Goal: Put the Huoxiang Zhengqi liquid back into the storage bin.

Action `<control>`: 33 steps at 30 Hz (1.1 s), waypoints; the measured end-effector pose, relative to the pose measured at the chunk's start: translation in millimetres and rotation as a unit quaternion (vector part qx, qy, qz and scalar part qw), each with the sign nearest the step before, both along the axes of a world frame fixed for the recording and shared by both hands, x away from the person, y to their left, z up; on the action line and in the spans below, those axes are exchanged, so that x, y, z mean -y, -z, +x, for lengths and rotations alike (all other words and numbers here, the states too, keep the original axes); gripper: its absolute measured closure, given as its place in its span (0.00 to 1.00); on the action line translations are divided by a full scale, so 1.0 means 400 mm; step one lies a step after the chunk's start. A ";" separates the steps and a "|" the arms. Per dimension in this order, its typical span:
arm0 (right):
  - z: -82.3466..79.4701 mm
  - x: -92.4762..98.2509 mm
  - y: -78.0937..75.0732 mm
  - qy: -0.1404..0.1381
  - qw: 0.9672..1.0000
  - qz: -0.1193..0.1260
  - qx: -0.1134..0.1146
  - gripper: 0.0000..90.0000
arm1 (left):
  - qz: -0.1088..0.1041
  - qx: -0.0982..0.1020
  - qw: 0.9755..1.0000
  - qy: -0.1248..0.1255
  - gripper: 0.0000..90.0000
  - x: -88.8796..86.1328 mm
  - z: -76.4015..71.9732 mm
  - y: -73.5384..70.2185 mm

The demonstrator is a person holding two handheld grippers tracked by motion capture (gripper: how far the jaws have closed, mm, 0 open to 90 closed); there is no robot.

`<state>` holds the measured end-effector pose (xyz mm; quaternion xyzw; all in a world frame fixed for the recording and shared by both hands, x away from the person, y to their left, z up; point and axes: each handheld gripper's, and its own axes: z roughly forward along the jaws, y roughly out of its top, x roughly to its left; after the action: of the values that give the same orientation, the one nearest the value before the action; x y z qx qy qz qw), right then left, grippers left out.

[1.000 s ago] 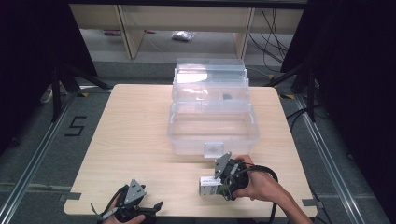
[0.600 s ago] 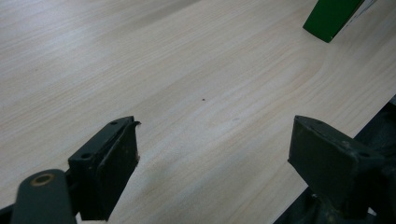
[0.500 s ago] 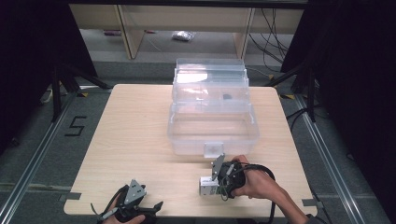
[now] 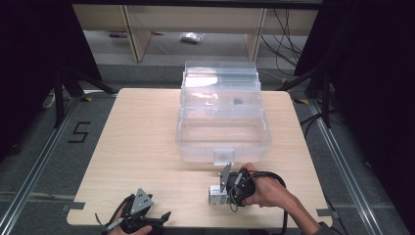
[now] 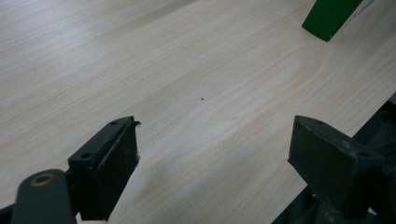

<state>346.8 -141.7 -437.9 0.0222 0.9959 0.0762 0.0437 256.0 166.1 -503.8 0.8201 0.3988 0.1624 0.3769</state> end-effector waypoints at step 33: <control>0.031 0.024 -0.107 -0.021 1.000 0.006 -0.010 0.72 | -0.001 0.001 1.000 -0.003 0.17 -0.001 0.000 -0.001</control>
<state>359.3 -151.4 -395.3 0.0024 0.9960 0.0832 0.0324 256.2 166.4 -503.6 0.8184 0.4012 0.1635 0.3775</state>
